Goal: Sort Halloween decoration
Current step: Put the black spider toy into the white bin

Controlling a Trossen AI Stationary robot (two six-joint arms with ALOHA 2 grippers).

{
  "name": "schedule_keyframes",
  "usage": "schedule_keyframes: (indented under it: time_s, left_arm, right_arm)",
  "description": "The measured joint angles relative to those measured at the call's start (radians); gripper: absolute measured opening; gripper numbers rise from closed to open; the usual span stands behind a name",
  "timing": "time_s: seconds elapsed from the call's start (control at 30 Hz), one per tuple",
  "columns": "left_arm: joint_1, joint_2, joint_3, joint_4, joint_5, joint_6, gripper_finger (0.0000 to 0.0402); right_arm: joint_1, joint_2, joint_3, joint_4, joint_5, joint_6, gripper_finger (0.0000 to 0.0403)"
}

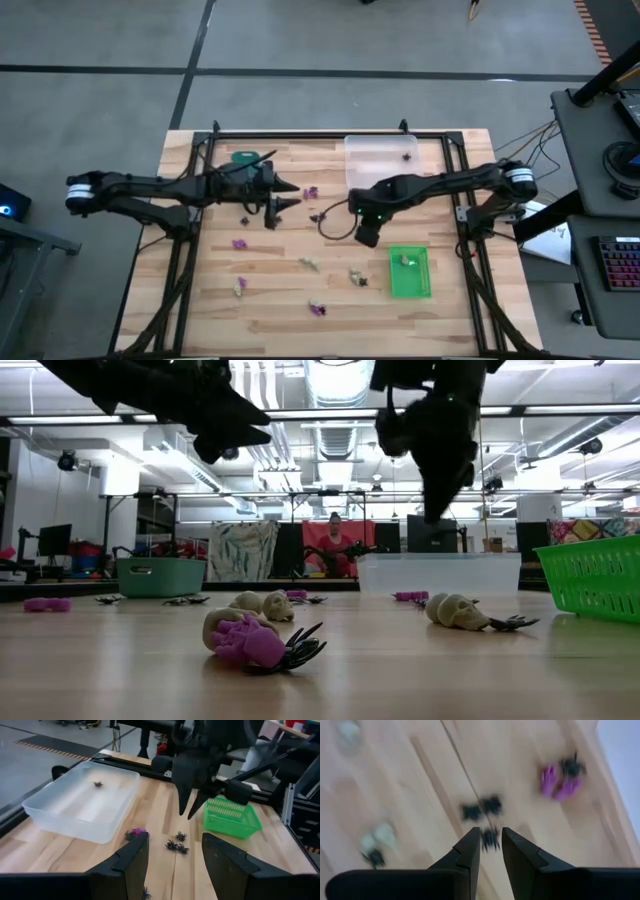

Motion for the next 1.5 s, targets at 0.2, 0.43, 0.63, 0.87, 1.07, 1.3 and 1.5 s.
schedule_keyframes:
  time_s: [0.2, 0.43, 0.63, 0.87, 1.07, 1.3, 1.5]
  left_arm:
    - [0.0, 0.031, 0.0, 0.018, -0.004, -0.003, 0.0168]
    - [0.0, 0.063, 0.0, 0.04, -0.004, -0.004, 0.0168]
    - [0.0, 0.078, 0.0, 0.061, -0.004, 0.004, 0.0168]
    - [0.0, 0.076, 0.0, 0.062, -0.004, 0.007, 0.0168]
    - [0.0, 0.076, -0.001, 0.061, -0.003, 0.007, 0.0168]
    - [0.0, 0.076, -0.001, 0.062, -0.003, 0.011, 0.0168]
    - [0.0, 0.076, -0.001, 0.062, -0.004, 0.011, 0.0168]
  right_arm:
    - [0.031, 0.061, 0.039, -0.151, 0.0, 0.025, 0.0073]
    - [0.055, 0.072, 0.041, -0.143, 0.0, 0.026, 0.0073]
    - [0.068, 0.073, 0.041, -0.131, 0.0, 0.081, 0.0078]
    - [0.079, 0.104, 0.041, -0.097, 0.001, 0.09, 0.0122]
    - [0.077, 0.162, 0.041, -0.079, 0.002, 0.116, 0.0154]
    - [0.075, 0.224, 0.041, -0.077, 0.003, 0.13, 0.0177]
    - [0.075, 0.262, 0.041, -0.077, 0.024, 0.13, 0.0173]
